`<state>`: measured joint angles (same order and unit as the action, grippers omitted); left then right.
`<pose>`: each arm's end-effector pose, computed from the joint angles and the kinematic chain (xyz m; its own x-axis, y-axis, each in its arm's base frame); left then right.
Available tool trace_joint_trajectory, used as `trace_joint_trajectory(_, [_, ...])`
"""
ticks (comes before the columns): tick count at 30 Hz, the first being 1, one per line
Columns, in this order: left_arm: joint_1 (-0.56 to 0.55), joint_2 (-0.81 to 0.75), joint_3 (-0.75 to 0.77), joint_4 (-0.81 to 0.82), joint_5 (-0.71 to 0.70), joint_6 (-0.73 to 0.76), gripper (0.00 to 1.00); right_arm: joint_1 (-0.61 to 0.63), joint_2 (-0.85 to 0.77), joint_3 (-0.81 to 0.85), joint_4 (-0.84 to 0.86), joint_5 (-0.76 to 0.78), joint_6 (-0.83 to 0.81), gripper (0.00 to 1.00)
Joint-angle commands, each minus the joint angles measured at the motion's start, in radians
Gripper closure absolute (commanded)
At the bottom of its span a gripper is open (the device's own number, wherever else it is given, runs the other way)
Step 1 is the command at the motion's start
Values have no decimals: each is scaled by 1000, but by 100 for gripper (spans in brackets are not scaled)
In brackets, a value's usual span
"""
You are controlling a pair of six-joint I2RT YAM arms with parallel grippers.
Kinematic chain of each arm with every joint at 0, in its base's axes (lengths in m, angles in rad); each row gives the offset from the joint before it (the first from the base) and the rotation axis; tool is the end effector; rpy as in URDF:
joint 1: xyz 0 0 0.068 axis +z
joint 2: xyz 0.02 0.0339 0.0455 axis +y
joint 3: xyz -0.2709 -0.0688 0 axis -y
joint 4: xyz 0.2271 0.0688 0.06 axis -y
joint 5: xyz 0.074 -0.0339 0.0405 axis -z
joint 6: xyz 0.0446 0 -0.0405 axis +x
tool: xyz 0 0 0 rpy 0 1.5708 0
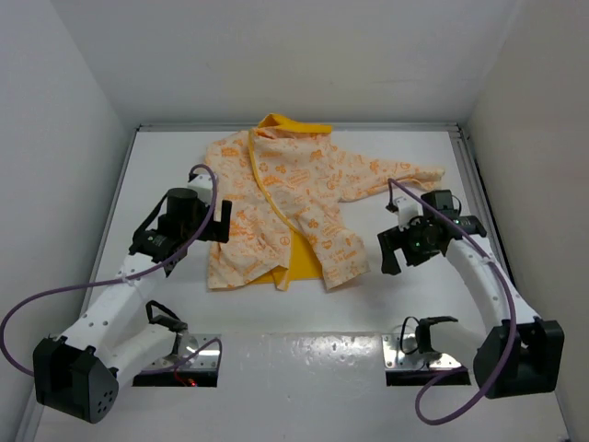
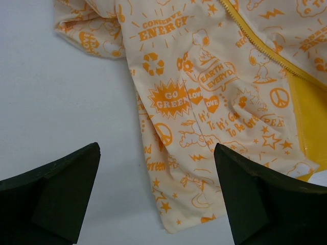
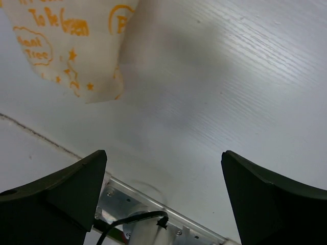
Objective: Zip up the jacket
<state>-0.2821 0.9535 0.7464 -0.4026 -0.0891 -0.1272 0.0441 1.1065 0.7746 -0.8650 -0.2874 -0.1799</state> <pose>0.1883 -0.0504 0.2786 -0.5718 0.0342 -0.8197 0.1358 0.9893 -0.0535 0.1749 0.0204 0.2297 -0.8889 -0.2110 -0.4066 -0.3098 0.9308 0.1943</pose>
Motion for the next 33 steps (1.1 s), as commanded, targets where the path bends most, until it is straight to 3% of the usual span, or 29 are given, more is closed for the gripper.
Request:
trace_joint_trajectory(1, [-6, -16, -4, 27, 0, -17, 0, 68, -25, 45, -2, -32, 19, 7])
trace_joint_trajectory(4, [-15, 2, 16, 27, -44, -17, 0, 196, -34, 54, 35, 62, -44, 8])
trace_joint_trajectory(11, [-15, 45, 50, 27, -78, -69, 0, 451, 196, 230, 73, 280, -46, 14])
trace_joint_trajectory(14, [-15, 54, 59, 18, -98, -91, 0, 571, 289, 285, 87, 356, 25, 3])
trace_joint_trajectory(20, [-15, 64, 77, 8, -127, -109, 0, 775, 418, 336, 152, 574, 149, 2])
trace_joint_trajectory(23, [-6, 73, 77, 8, -127, -120, 0, 839, 490, 354, 179, 706, 152, 6])
trace_joint_trajectory(33, [-6, 73, 77, 18, -149, -129, 0, 899, 624, 437, 143, 715, 304, 10])
